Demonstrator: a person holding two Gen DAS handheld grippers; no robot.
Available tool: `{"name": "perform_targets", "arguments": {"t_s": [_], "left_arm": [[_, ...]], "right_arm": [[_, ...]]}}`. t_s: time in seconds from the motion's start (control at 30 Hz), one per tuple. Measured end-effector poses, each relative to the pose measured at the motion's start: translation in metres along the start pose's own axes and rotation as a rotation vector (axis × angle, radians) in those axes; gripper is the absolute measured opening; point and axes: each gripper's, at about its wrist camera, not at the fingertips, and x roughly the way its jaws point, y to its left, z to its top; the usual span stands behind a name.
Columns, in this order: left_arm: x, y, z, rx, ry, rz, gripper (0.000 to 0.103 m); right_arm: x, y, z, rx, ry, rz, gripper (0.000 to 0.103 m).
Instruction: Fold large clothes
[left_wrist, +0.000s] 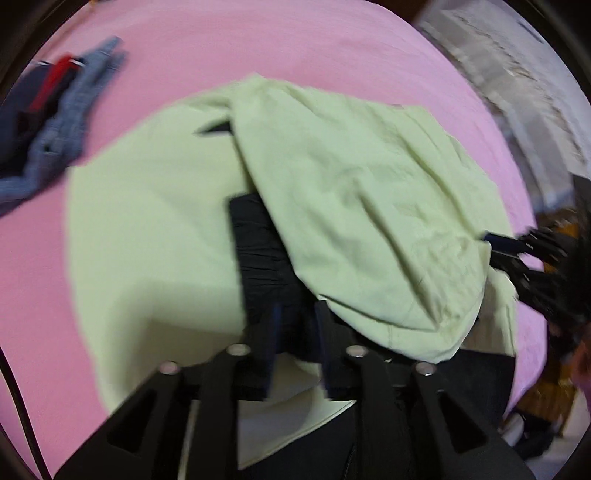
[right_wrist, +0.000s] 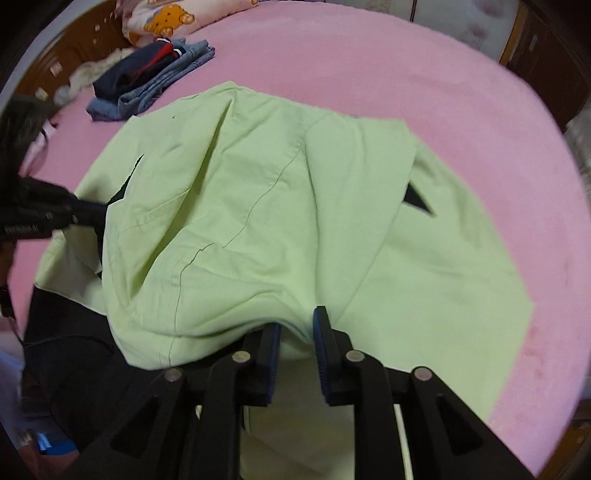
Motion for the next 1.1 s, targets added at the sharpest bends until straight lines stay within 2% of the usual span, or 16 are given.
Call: {"name": "perform_targets", "arguments": {"t_s": [0.03, 0.07, 0.1, 0.17, 0.27, 0.37, 0.43, 0.47, 0.53, 0.6, 0.67, 0.8, 0.93, 1.07, 1.1], "left_arm": [[-0.011, -0.005, -0.002, -0.013, -0.025, 0.012, 0.031], [-0.019, -0.005, -0.002, -0.028, -0.043, 0.008, 0.039], [-0.028, -0.011, -0.004, -0.054, -0.060, -0.002, 0.052], [-0.042, -0.019, -0.007, -0.118, -0.095, -0.022, 0.063], [-0.049, -0.035, -0.010, -0.186, -0.120, -0.074, 0.063], [-0.038, -0.060, -0.010, -0.204, -0.115, -0.083, 0.063], [-0.030, -0.069, -0.013, -0.207, -0.118, -0.099, 0.063], [-0.023, -0.074, -0.014, -0.210, -0.105, -0.107, 0.062], [-0.010, -0.076, -0.016, -0.215, -0.077, -0.114, 0.048], [0.007, -0.078, -0.016, -0.214, -0.036, -0.107, 0.031], [0.026, -0.074, -0.018, -0.198, 0.004, -0.084, 0.018], [0.044, -0.069, -0.017, -0.218, 0.029, -0.051, 0.015], [0.056, -0.057, -0.014, -0.264, 0.048, -0.060, 0.011], [0.060, -0.046, -0.015, -0.297, 0.049, -0.102, 0.009], [0.060, -0.043, -0.016, -0.310, 0.048, -0.115, 0.009]], "right_arm": [[-0.007, 0.003, 0.000, 0.005, 0.006, -0.016, 0.025], [-0.016, 0.005, -0.001, 0.025, 0.007, -0.026, 0.025], [-0.024, 0.005, -0.003, 0.057, 0.001, -0.023, 0.025], [-0.039, 0.002, -0.006, 0.168, -0.018, 0.023, 0.025], [-0.053, -0.009, -0.026, 0.477, -0.062, 0.155, 0.025], [-0.048, -0.002, -0.040, 0.643, -0.103, 0.262, 0.025], [-0.039, 0.013, -0.040, 0.670, -0.123, 0.290, 0.025], [-0.033, 0.018, -0.040, 0.680, -0.130, 0.307, 0.024], [-0.020, 0.031, -0.036, 0.690, -0.131, 0.362, 0.015], [-0.012, 0.039, -0.031, 0.688, -0.143, 0.404, 0.011], [-0.002, 0.045, -0.027, 0.670, -0.149, 0.416, 0.005], [0.025, 0.046, -0.019, 0.692, -0.105, 0.413, 0.001], [0.045, 0.034, -0.020, 0.735, -0.082, 0.415, 0.000], [0.050, 0.009, -0.025, 0.793, -0.098, 0.409, 0.000], [0.048, 0.002, -0.029, 0.813, -0.102, 0.385, 0.000]]}}
